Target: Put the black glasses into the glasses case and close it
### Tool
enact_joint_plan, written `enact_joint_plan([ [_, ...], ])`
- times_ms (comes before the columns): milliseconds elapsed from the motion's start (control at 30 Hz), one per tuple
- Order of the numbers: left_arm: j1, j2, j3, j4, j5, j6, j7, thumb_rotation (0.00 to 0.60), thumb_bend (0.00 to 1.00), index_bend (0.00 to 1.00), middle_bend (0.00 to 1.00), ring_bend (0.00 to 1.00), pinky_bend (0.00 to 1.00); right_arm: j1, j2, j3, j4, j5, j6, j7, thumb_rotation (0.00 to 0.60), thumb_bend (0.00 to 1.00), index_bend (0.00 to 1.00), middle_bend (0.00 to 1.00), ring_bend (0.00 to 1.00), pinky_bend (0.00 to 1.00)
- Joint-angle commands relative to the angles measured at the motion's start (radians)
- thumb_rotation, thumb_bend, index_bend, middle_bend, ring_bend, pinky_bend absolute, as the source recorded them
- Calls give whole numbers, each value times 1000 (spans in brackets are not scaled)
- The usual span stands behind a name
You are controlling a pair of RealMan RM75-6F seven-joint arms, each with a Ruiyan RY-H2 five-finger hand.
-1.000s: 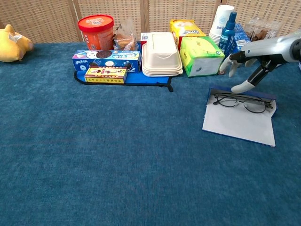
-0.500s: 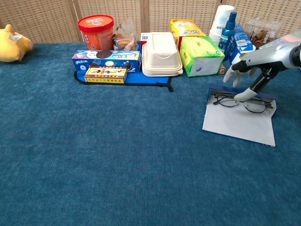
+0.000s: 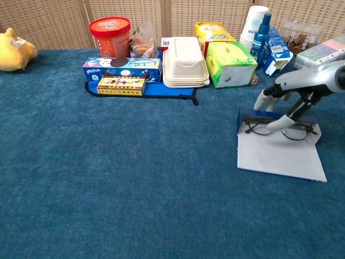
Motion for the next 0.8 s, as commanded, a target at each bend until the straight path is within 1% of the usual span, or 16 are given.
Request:
enact_joint_plan([
  [33, 1, 0, 0, 2, 0, 3, -2, 600, 302, 273, 245, 137, 4, -5, 11, -15, -38, -23, 20, -2, 356, 285, 174, 269, 140, 149],
  [133, 3, -1, 0, 4, -1, 5, -4, 600, 302, 273, 245, 137, 4, -6, 16, -27, -72, -40, 29, -7, 345, 284, 173, 270, 143, 149],
  [333, 4, -2, 0, 9, -3, 4, -8, 600, 302, 273, 245, 137, 4, -15, 29, -40, -127, -78, 62, -10, 344, 279, 173, 270, 144, 150],
  [433, 3, -2, 0, 10, -3, 2, -10, 600, 302, 273, 246, 137, 4, -15, 35, -42, -124, -80, 82, -15, 347, 278, 173, 270, 143, 150],
  [567, 1, -5, -1, 13, -6, -1, -10, 600, 302, 273, 246, 138, 4, -10, 41, -48, -100, -43, 89, -22, 344, 279, 173, 270, 143, 150],
  [733, -2, -9, -1, 16, -7, -7, -11, 600, 301, 272, 245, 137, 4, -6, 36, -72, -79, -6, 73, -33, 346, 280, 175, 272, 147, 150],
  [800, -4, -9, -2, 16, -7, -9, -10, 600, 302, 272, 245, 137, 4, -5, 37, -82, -82, 1, 76, -41, 345, 281, 175, 272, 163, 151],
])
